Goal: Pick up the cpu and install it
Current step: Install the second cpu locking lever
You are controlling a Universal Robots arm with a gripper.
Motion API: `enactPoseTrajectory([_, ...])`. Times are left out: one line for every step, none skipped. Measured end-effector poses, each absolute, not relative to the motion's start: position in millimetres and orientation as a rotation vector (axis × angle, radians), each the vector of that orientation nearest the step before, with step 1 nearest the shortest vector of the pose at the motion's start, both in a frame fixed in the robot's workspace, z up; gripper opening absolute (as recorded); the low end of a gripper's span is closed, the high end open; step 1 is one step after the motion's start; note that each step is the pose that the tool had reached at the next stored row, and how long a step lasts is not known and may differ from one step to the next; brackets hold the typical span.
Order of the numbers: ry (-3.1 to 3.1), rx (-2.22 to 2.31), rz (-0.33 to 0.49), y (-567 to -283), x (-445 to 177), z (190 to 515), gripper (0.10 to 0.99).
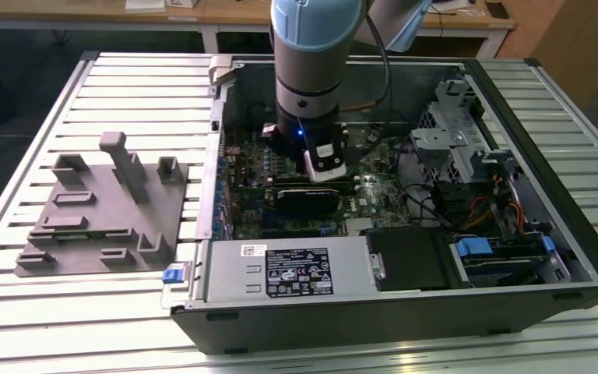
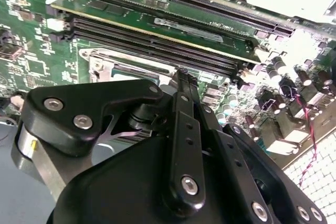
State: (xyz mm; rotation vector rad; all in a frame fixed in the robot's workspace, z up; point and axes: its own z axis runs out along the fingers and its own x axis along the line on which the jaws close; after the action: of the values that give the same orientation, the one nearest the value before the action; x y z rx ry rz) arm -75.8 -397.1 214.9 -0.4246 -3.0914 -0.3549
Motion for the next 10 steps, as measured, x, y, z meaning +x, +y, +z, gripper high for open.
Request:
enactPoseTrajectory([-3.089,-0.423,-0.365,-398.0,-76.6,214.1,0.106])
enactPoseTrajectory([-3.088,-0.421,-0.374,-398.8,-77.2,213.1,0.106])
enactPoseTrajectory([-3.086,-0.418,-0.383,-399.7,-77.3,212.1,0.106])
enactPoseTrajectory([-3.085,-0.414,-0.388,-400.1,-77.3,211.3,0.106])
enactPoseTrajectory([-3.085,-0.406,-0.392,-400.0,-77.3,210.6,0.106])
enactPoseTrajectory([-3.085,-0.394,-0.394,-400.0,-77.3,210.1,0.106])
enactPoseTrajectory([-3.085,-0.376,-0.396,-400.0,-77.3,209.5,0.106])
enactPoseTrajectory([-3.086,-0.354,-0.397,-400.1,-77.3,209.1,0.106])
enactPoseTrajectory([-3.086,-0.332,-0.397,-400.1,-77.3,208.6,0.106])
enactPoseTrajectory([-3.087,-0.31,-0.397,-400.1,-77.3,208.0,0.106])
